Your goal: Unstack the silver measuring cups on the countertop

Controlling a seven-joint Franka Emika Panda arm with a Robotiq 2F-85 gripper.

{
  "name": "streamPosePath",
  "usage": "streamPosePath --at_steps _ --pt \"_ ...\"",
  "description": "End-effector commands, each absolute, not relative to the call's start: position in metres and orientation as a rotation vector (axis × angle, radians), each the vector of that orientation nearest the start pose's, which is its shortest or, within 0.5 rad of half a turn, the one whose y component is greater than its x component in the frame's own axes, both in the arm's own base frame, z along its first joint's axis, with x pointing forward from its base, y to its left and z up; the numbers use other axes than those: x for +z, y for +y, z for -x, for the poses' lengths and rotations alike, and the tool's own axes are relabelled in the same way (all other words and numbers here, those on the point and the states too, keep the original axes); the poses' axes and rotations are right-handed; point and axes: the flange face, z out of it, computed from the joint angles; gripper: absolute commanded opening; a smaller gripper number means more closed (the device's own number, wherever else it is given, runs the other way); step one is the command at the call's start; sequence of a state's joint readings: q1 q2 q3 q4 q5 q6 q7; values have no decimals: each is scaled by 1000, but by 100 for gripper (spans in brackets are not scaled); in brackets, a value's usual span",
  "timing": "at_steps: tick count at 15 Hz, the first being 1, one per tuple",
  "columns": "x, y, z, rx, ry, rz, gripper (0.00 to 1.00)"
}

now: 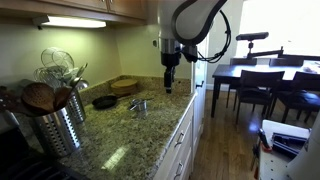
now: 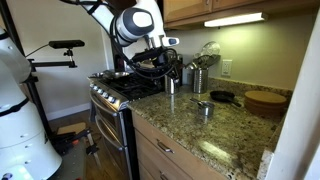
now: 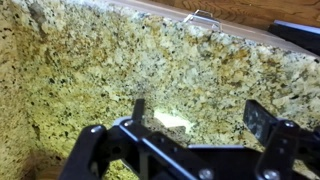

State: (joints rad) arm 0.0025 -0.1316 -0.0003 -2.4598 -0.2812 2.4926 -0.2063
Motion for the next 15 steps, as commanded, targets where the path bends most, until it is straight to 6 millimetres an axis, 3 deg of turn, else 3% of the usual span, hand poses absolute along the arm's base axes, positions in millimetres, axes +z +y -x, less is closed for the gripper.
streamPosePath --at_steps 1,4,11,15 --pt "347 6 -494 -303 -693 3256 100" --pt "337 5 -509 -321 -695 3252 100" --pt "323 -5 -569 -279 -715 3280 100" --pt "308 -15 -592 -230 -741 3310 100"
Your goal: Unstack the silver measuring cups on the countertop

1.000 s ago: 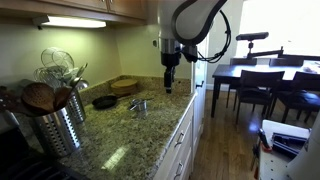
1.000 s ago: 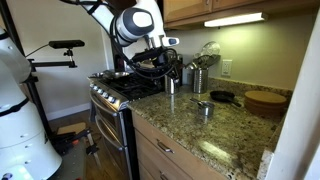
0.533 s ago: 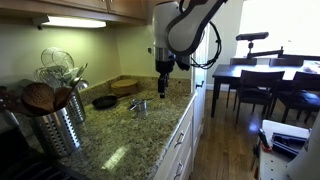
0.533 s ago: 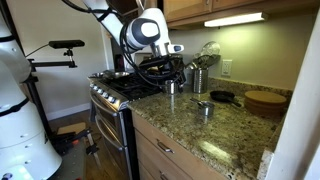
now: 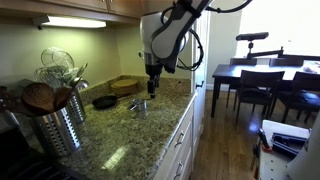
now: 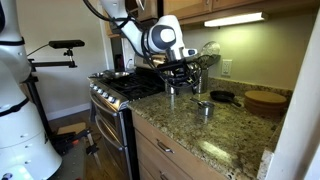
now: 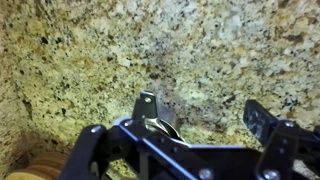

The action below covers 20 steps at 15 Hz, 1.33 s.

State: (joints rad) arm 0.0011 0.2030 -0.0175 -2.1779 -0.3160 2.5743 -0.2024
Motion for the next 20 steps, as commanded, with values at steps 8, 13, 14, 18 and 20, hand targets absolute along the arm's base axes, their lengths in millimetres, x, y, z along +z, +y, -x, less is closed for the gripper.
streamPosePath --at_steps 8,13,14,18,20 --pt "279 -41 -612 -76 -815 3361 100" --pt "275 -38 -625 -48 -898 3345 100" --pt "275 -38 -629 -48 -916 3345 100" --pt "274 -38 -642 -61 -960 3336 100" --pt "274 -38 -648 -70 -973 3334 100"
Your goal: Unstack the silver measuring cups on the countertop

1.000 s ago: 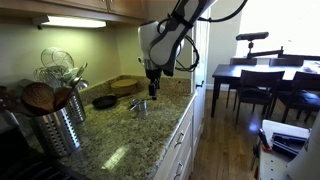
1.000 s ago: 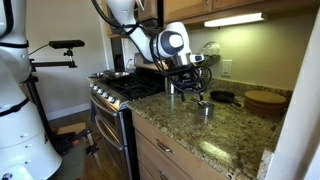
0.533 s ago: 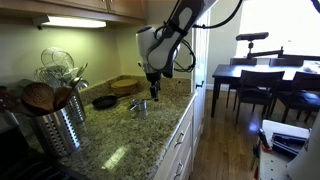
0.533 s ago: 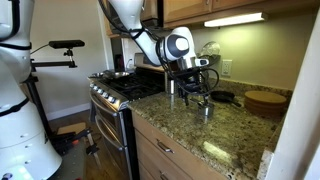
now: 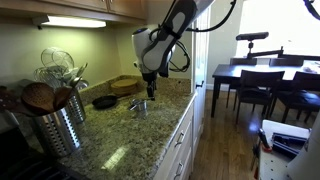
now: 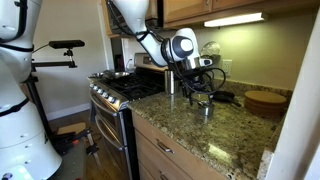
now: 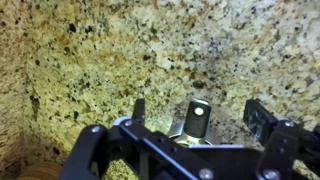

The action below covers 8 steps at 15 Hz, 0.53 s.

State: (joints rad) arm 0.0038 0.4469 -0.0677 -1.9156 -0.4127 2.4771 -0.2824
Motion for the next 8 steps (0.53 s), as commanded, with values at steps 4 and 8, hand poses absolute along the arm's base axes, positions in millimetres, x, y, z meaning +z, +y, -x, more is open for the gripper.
streamPosePath --at_steps 4,8 --pt "268 -36 -659 -71 -1006 3327 100" --pt "261 -32 -667 -70 -1021 3318 100"
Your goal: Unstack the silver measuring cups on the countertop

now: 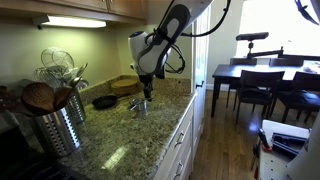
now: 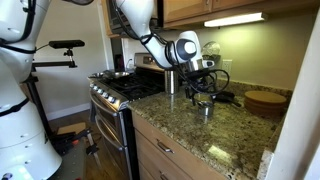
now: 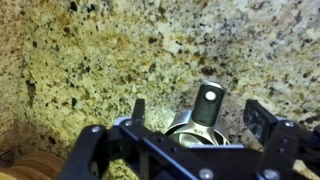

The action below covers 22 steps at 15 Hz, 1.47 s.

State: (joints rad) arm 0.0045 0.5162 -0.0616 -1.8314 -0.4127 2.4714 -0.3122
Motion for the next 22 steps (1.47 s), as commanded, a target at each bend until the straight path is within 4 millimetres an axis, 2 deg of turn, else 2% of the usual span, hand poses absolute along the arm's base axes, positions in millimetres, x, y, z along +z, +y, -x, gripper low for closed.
streamPosePath --at_steps 1,4,5,6,8,9,10,17,19,22 --pt "259 -32 -668 -70 -1022 3317 100" --pt "252 -31 -671 -56 -1024 3313 100" --pt "250 -32 -671 -51 -1023 3312 94" --pt "248 -32 -671 -44 -1022 3313 77" --pt "245 -33 -671 -28 -1020 3313 75" --pt "243 -33 -671 -21 -1019 3312 63" --pt "242 -33 -671 -16 -1018 3313 54" --pt "238 -35 -670 3 -1013 3316 10" --pt "239 -37 -669 3 -1007 3320 9" --pt "246 -43 -668 -16 -990 3331 4"
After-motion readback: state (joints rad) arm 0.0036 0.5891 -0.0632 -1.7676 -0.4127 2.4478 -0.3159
